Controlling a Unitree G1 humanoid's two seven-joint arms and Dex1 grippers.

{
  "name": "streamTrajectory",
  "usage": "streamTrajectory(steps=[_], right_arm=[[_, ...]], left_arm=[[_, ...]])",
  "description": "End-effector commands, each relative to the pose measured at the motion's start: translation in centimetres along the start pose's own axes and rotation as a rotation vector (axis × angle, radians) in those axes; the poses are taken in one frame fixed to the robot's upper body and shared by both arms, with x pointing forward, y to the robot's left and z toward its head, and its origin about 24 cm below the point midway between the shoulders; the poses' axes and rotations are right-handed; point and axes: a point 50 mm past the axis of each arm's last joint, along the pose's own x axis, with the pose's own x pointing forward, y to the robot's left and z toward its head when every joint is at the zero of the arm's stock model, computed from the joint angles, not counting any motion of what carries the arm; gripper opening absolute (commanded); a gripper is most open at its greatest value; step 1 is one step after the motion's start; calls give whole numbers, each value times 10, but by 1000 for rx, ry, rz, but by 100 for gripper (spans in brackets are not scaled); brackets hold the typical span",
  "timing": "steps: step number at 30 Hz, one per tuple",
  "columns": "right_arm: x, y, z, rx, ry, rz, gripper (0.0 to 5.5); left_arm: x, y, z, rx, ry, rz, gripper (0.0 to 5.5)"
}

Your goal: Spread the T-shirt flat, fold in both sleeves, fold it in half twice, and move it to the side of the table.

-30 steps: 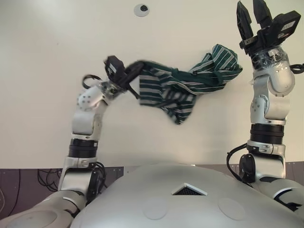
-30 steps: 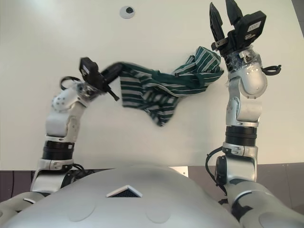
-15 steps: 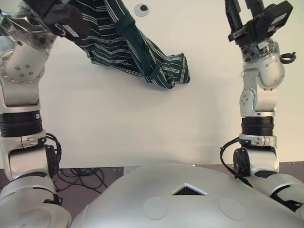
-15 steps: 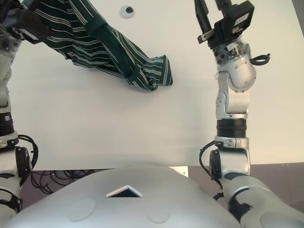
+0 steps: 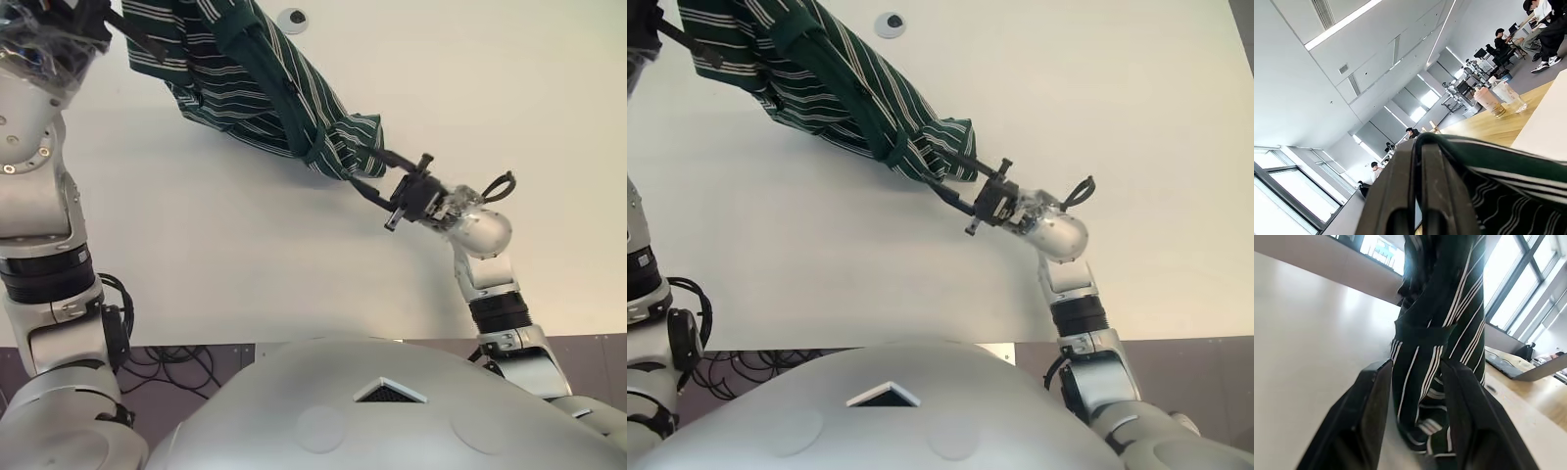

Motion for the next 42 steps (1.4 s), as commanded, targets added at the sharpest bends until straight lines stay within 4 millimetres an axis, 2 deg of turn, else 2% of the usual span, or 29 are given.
streamTrajectory(steps=[1, 7, 13, 18, 23, 29, 31, 33, 35, 37, 39, 42], right_arm=[[10, 14, -17, -42, 67, -44, 180], [19, 18, -31, -188, 139, -152, 180], [21, 11, -36, -373, 173, -272, 180], [22, 16, -33, -371, 116, -274, 95], [21, 10, -30, -372, 85, -308, 14], [19, 4, -26, -377, 58, -346, 4], [16, -9, -18, -381, 19, -412, 4], [12, -35, -4, -391, -46, -492, 4], [11, -60, 4, -348, -60, -481, 4], [10, -94, 18, -246, -78, -468, 4], [10, -125, 35, -192, -108, -442, 4], [17, -180, 68, -146, -138, -404, 4]], left_arm=[[-4, 3, 5, -23, 13, 0, 4], [-4, 6, 9, -48, 23, 4, 4], [-5, 6, 12, -64, 23, -1, 4], [-4, 6, 10, -69, 36, 0, 0], [-3, 6, 8, -72, 45, 3, 0], [-2, 6, 7, -74, 46, 6, 0], [0, 8, 5, -68, 47, 10, 0], [4, 14, -2, 37, 41, 20, 0], [7, 21, -15, 289, 95, 26, 0], [9, 23, -31, 451, 133, -10, 0], [14, 26, -44, 506, 149, -42, 0], [36, 31, -54, 612, 120, -113, 0]])
